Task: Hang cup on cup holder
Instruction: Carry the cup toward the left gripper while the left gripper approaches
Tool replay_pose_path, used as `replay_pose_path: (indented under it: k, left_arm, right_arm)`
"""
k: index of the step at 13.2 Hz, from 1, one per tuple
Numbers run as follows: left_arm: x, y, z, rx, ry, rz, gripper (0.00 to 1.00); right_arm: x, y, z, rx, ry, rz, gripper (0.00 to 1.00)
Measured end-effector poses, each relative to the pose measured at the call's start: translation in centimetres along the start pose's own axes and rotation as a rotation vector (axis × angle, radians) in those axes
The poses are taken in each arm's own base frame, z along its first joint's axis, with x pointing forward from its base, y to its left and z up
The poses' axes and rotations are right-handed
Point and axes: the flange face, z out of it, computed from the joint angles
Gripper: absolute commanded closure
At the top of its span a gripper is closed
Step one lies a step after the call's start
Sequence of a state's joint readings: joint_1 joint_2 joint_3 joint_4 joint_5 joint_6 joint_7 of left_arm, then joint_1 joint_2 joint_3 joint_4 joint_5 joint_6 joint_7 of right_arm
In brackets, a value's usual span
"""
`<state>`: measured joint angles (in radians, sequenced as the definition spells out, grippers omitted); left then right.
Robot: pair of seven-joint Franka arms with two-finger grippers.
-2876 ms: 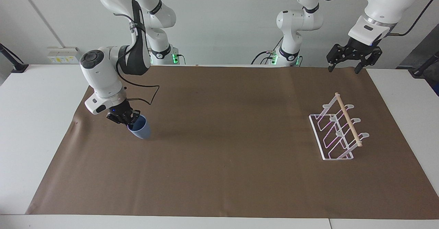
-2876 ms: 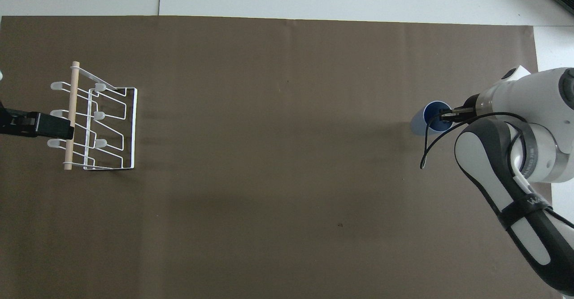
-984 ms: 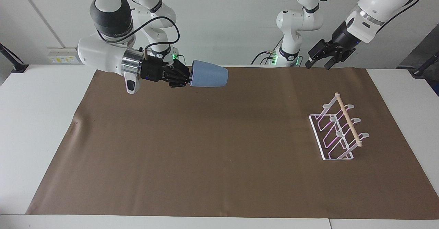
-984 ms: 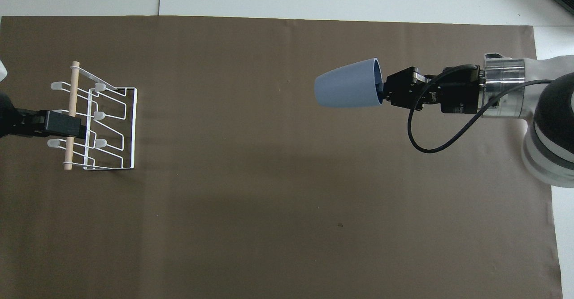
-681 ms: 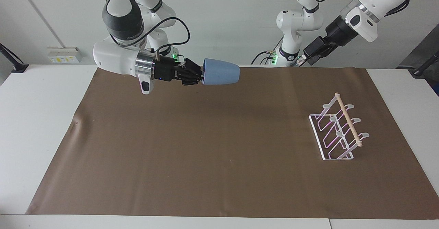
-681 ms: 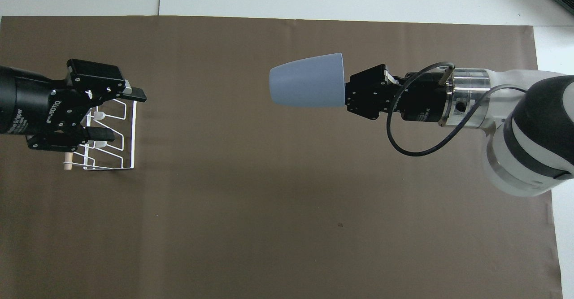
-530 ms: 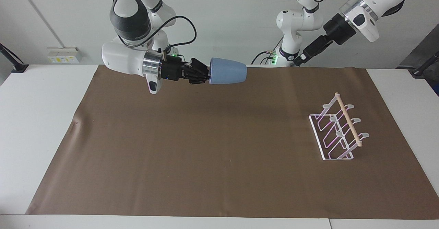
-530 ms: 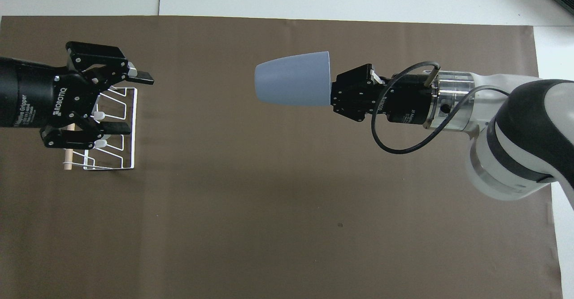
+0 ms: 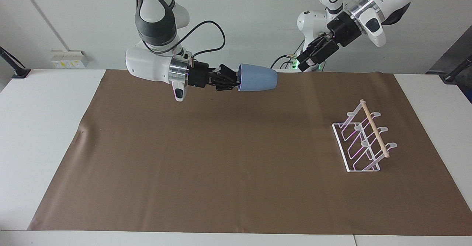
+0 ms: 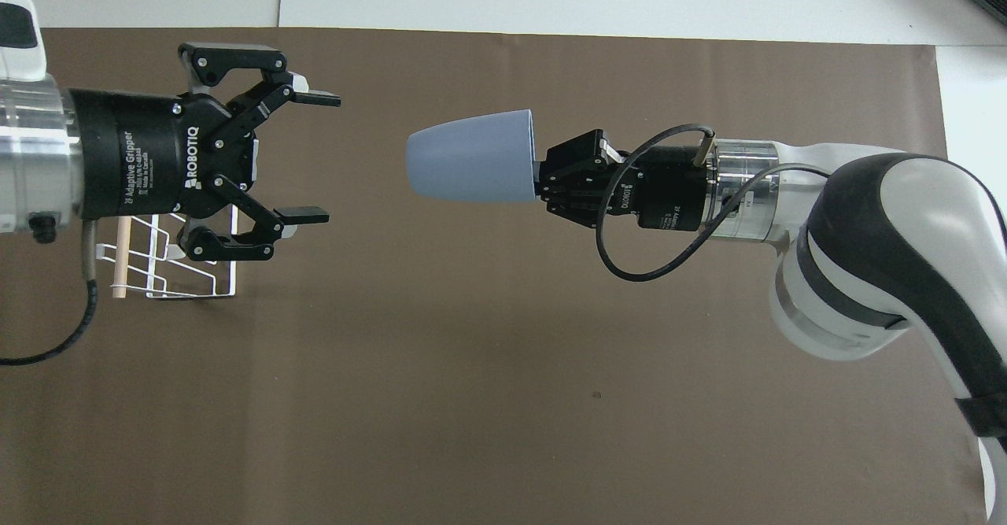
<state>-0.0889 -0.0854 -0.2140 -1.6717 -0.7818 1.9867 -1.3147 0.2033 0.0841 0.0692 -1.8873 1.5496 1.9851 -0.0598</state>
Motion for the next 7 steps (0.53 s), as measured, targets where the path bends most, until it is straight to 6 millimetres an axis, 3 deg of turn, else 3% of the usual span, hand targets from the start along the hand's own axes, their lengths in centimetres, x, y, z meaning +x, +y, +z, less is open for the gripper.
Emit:
replay_pose_path:
  k: [5, 7]
  left_arm:
    - [-1.6, -0.3, 2.3, -0.039, 0.001, -0.190, 0.00]
    - [-2.2, -1.3, 3.7, -0.020, 0.002, -0.208, 0.00]
  right_arm:
    - [-0.5, 0.3, 1.0, -0.008, -0.017, 0.026, 1.00]
    - [-0.5, 0.3, 1.0, -0.008, -0.017, 0.027, 1.00]
